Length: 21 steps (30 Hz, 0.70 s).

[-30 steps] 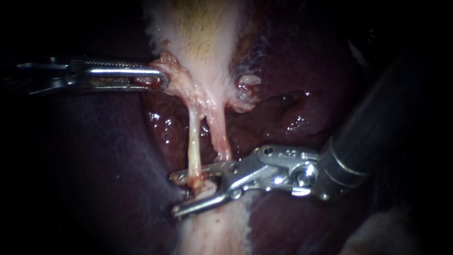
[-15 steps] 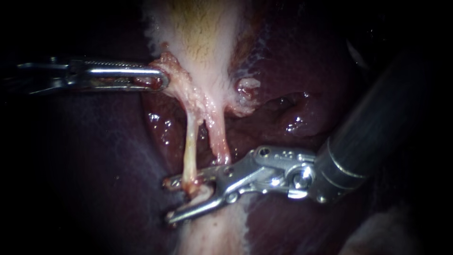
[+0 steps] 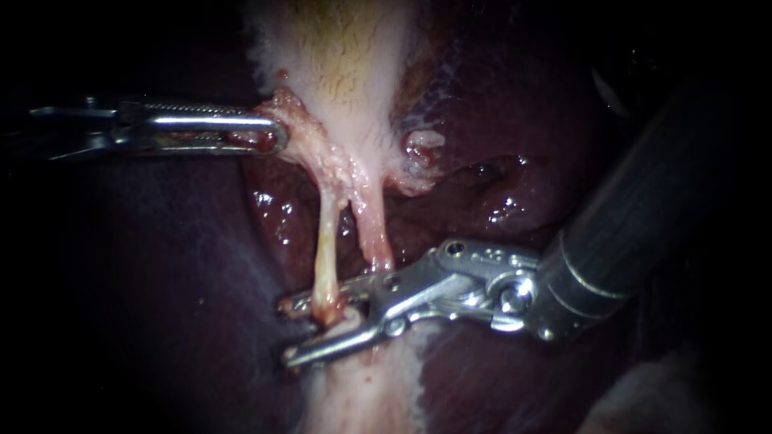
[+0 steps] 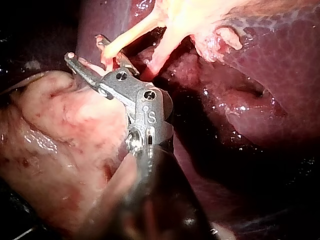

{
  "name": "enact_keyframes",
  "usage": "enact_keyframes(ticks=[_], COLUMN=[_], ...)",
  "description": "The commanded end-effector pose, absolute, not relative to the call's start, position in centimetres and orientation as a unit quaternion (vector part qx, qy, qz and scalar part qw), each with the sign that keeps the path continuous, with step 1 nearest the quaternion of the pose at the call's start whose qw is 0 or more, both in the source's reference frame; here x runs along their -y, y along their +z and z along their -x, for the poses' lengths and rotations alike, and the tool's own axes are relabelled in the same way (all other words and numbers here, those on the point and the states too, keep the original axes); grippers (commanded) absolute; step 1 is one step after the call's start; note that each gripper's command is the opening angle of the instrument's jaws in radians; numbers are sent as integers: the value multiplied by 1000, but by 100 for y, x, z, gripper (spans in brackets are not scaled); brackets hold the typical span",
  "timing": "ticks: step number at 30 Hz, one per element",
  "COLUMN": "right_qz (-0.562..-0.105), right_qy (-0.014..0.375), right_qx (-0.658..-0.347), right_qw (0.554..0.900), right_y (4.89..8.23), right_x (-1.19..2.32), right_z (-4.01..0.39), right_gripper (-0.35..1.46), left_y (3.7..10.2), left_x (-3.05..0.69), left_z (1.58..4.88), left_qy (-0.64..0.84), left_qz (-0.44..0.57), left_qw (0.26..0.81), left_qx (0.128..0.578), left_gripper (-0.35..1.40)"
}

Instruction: Clipping first clip left tube

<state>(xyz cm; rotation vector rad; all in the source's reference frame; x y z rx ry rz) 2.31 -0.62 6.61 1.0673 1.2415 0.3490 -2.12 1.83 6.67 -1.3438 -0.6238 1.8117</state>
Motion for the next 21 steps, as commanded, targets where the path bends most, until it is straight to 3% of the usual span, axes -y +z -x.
enact_keyframes(ticks=[1, 17, 21], right_qz=[-475, -484, -487], right_qy=[156, 169, 173], right_qx=[-550, -541, -539], right_qw=[669, 667, 666], right_y=[661, 668, 668], right_x=[62, 56, 57], right_z=[-231, -225, -224], right_gripper=[27, -14, -35], left_y=[667, 667, 668], left_x=[-183, -183, -183], left_z=[212, 212, 212], left_qy=[713, 713, 713], left_qz=[529, 529, 529], left_qw=[390, 390, 390], left_qx=[245, 245, 245], left_gripper=[-35, -35, -35])
